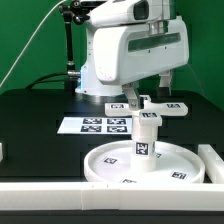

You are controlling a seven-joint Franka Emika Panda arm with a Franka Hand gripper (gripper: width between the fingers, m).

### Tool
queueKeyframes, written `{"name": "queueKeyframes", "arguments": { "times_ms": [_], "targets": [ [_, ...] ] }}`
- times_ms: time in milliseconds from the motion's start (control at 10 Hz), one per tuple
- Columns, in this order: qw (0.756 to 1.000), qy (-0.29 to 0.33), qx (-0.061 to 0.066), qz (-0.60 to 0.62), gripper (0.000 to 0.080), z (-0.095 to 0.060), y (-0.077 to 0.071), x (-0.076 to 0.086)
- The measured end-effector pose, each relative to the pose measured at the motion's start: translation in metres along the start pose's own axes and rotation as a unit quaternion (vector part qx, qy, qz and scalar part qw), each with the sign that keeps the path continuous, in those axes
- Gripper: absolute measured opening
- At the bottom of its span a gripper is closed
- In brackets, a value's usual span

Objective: Assemble round table

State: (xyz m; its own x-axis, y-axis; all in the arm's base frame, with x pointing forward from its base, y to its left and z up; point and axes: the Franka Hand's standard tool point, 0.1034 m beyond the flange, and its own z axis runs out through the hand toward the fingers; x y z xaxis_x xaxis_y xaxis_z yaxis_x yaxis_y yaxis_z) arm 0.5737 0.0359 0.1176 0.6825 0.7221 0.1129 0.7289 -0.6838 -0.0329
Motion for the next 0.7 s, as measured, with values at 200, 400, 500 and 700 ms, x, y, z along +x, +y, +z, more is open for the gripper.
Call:
{"name": "queueKeyframes", "arguments": {
  "times_ms": [200, 400, 500, 700],
  "targets": [
    [1.0, -0.001, 0.0, 0.003, 0.0649, 0.004, 0.0007, -0.0051],
    [1.0, -0.003, 0.002, 0.007, 0.0649, 0.0063, 0.0016, -0.0091],
    [1.0, -0.003, 0.002, 0.006, 0.0649, 0.0066, 0.0013, -0.009],
    [1.0, -0.003, 0.002, 0.006, 0.0627, 0.0072, 0.0006, -0.0089]
  ]
}}
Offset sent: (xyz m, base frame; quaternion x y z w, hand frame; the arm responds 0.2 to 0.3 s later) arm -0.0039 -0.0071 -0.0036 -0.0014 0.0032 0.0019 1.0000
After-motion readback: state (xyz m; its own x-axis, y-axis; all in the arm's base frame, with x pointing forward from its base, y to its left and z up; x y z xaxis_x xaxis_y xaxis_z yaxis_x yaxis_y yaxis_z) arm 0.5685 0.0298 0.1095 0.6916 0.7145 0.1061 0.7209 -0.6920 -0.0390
